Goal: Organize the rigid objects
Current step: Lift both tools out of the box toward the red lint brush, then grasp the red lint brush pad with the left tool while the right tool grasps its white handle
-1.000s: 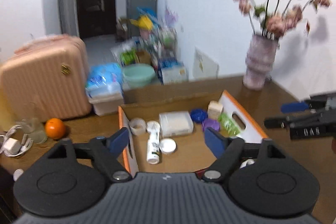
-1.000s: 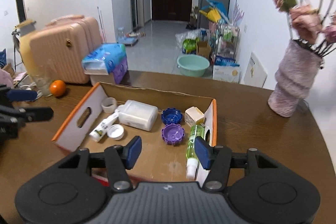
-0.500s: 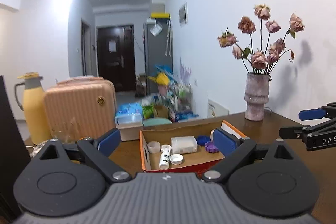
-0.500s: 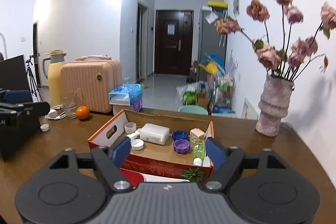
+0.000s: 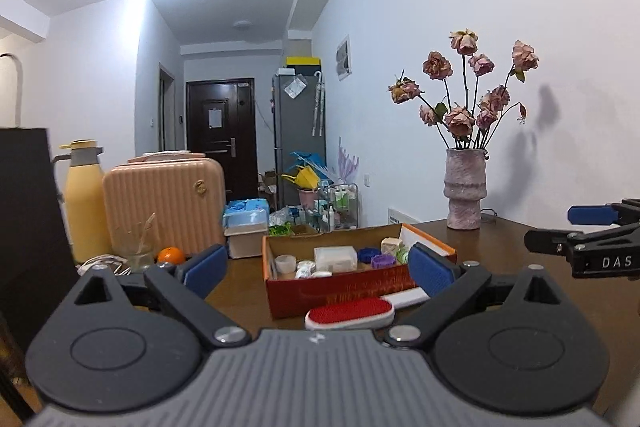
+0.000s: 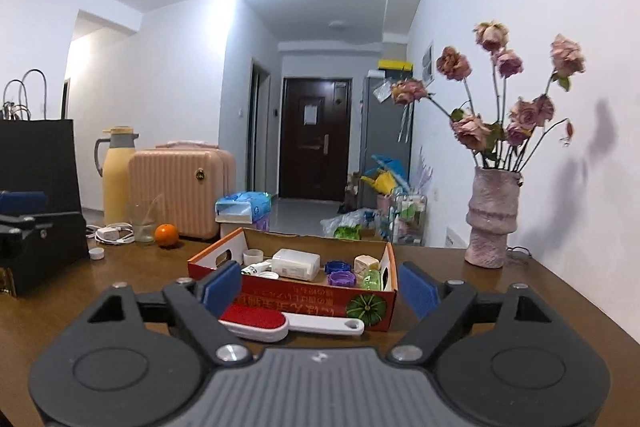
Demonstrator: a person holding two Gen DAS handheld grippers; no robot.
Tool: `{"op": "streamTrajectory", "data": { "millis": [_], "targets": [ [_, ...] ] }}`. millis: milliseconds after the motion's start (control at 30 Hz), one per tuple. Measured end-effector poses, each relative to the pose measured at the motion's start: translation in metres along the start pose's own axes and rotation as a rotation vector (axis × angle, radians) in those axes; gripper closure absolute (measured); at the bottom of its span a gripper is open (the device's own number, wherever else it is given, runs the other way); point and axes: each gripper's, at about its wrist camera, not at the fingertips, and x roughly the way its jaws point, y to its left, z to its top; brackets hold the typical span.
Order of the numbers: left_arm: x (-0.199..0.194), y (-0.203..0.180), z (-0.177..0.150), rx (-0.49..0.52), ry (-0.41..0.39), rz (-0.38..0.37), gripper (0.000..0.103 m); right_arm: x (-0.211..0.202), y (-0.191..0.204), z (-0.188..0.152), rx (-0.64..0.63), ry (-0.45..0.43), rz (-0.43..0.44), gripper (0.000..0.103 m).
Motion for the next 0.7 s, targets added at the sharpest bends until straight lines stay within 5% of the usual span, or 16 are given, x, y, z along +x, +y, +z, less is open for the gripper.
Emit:
{"op": "streamTrajectory", "data": {
  "millis": [300,700],
  "targets": [
    [-0.073,0.009,-0.049,0.006,-0.054,0.039,0.0,-0.06,0.024,-0.065,0.087,-0.044,-0.047,0.015],
    [-0.03,0.011,-0.079,-0.031,0.11,0.022,0.0,-0.07,0.034,-0.099,0.09,0.049,-0.106,0.015]
  ]
}}
